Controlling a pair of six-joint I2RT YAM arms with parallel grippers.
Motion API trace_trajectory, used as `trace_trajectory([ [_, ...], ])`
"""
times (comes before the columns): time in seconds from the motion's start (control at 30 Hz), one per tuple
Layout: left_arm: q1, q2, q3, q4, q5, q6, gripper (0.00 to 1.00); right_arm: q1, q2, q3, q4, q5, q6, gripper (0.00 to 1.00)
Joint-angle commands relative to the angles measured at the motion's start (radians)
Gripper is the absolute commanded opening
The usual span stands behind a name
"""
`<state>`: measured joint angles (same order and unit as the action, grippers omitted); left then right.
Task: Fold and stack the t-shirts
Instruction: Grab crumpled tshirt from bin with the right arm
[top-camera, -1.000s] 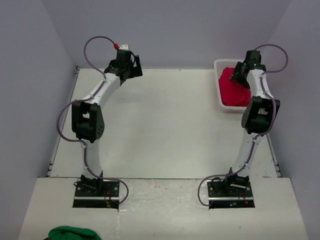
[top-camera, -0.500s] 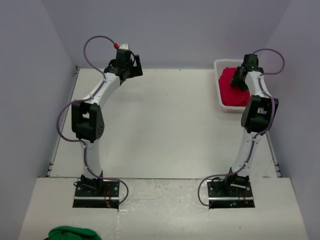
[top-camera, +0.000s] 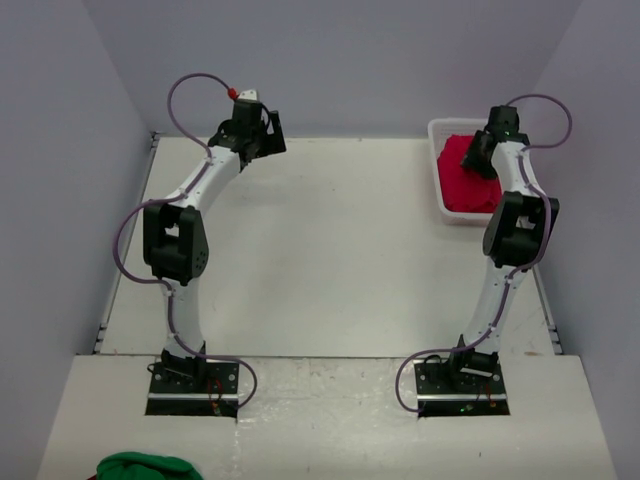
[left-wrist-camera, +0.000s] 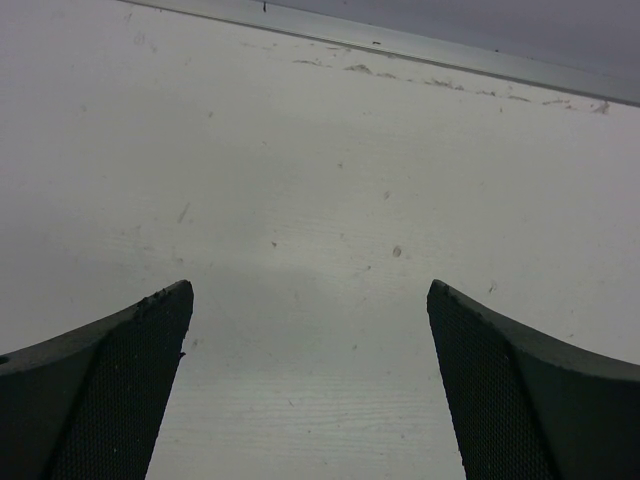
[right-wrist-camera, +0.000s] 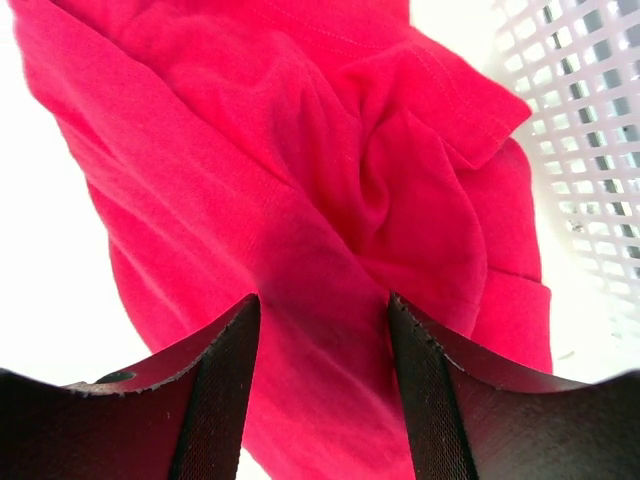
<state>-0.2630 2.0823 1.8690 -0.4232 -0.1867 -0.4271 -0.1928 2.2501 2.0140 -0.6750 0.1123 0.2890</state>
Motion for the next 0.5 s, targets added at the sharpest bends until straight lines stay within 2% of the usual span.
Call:
trace_trajectory([
  [0.0, 0.007, -0.042, -0.005, 0.029, 0.007, 0.001, 1.0, 0.001, -0.096, 0.0, 0.025, 0.016, -0.005, 0.56],
  [0.17, 0.007, -0.042, -0.005, 0.031, 0.013, 0.001, 1.0, 0.006, -0.119, 0.009, 0.02, 0.012, -0.011, 0.59],
  [0.47, 0.01, -0.05, -0.008, 0.031, 0.01, 0.004, 1.0, 0.006, -0.09, 0.02, 0.006, 0.006, -0.013, 0.56],
])
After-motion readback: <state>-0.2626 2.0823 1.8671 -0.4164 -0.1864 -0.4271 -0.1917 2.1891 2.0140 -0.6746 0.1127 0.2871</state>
